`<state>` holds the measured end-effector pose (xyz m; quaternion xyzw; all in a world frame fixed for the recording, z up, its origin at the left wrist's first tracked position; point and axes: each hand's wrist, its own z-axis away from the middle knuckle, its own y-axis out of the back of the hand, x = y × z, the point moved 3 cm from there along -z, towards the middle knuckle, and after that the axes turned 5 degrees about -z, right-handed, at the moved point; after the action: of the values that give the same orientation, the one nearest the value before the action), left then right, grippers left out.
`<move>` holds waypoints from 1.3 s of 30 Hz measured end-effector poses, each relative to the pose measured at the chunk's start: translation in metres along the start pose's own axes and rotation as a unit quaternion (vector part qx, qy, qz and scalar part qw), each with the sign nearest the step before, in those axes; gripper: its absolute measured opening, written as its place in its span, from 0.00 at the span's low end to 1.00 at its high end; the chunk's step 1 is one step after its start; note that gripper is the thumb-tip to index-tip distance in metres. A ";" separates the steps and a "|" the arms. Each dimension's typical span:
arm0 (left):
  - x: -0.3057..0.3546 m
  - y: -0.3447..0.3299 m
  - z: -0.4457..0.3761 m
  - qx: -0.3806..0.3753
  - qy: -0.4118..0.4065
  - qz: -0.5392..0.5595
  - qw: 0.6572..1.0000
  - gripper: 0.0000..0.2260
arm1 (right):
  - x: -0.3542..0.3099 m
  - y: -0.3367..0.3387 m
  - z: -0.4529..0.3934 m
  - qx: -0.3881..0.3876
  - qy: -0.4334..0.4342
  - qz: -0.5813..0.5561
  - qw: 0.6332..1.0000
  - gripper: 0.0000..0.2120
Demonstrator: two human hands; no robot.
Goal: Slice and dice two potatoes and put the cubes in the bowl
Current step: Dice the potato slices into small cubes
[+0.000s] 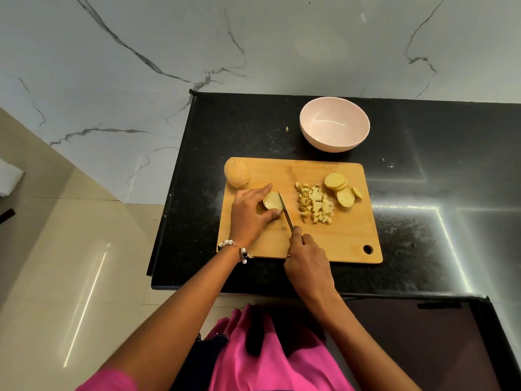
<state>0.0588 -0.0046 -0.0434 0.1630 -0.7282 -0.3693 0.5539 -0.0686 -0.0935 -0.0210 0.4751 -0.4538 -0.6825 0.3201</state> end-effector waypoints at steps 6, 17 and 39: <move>0.000 0.002 0.001 -0.005 0.000 0.003 1.000 0.28 | -0.003 0.002 -0.016 0.009 0.005 -0.013 1.000 0.25; -0.001 0.001 -0.002 -0.001 0.012 0.016 1.000 0.27 | -0.017 0.001 -0.035 0.018 0.019 0.014 1.000 0.23; -0.008 0.003 0.000 0.002 -0.016 0.027 0.999 0.30 | -0.015 0.004 -0.025 0.001 0.028 0.027 0.999 0.24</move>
<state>0.0615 0.0027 -0.0467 0.1380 -0.7420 -0.3553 0.5515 -0.0395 -0.0898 -0.0156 0.4817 -0.4582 -0.6595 0.3508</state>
